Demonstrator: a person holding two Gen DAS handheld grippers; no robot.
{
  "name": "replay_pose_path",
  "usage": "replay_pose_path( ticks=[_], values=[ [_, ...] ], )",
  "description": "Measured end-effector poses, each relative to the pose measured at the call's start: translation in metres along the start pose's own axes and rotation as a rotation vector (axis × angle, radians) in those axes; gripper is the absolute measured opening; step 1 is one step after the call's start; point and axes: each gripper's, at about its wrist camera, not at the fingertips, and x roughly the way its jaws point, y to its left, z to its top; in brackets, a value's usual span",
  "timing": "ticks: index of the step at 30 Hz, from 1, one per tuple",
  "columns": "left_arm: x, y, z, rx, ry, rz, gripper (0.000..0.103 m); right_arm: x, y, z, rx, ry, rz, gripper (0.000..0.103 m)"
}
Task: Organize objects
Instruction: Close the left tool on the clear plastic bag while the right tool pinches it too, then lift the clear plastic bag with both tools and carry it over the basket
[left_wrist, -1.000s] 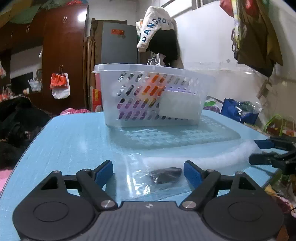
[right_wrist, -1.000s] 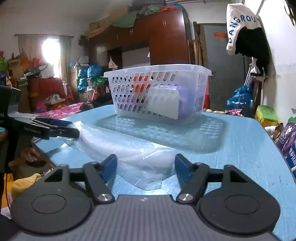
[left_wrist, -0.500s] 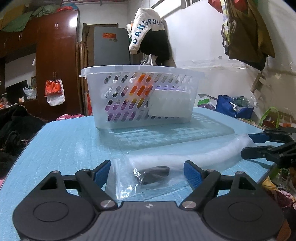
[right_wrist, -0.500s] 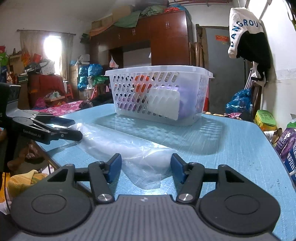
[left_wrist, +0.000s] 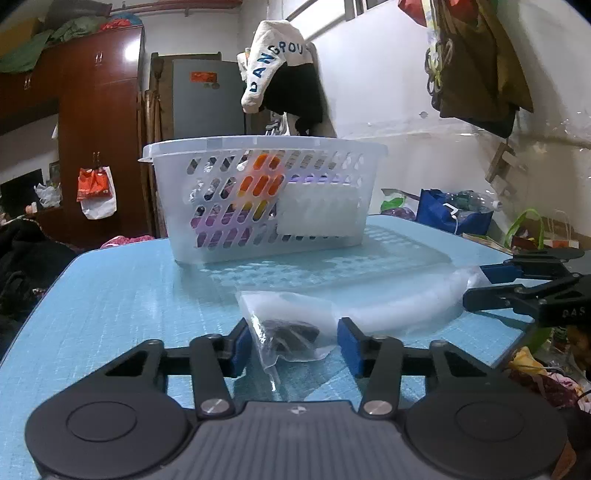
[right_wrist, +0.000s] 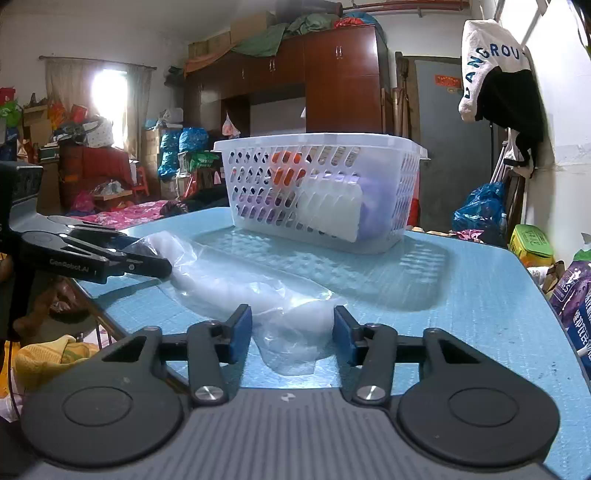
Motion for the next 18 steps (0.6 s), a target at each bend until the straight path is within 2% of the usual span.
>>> replay_pose_path(
  ticks=[2,6,14,18],
  values=[
    [-0.0001,-0.0001,0.0003,-0.010,-0.004,-0.011,0.042,0.0000,-0.0003,-0.0002,-0.002,-0.001,0.003,0.045],
    [-0.0002,0.0012,0.0003,-0.028,-0.016,-0.026,0.033,-0.0010,0.0003,-0.0005,-0.006,-0.004,0.025,0.028],
    [-0.0074,0.0006,0.0028,-0.023,-0.058,-0.043,0.021,-0.0036,0.0020,0.0003,-0.020,-0.016,0.021,0.023],
    [-0.0094,0.0016,0.0036,-0.026,-0.074,-0.048,0.020,-0.0073,0.0024,0.0021,-0.029,-0.031,0.009,0.021]
  ],
)
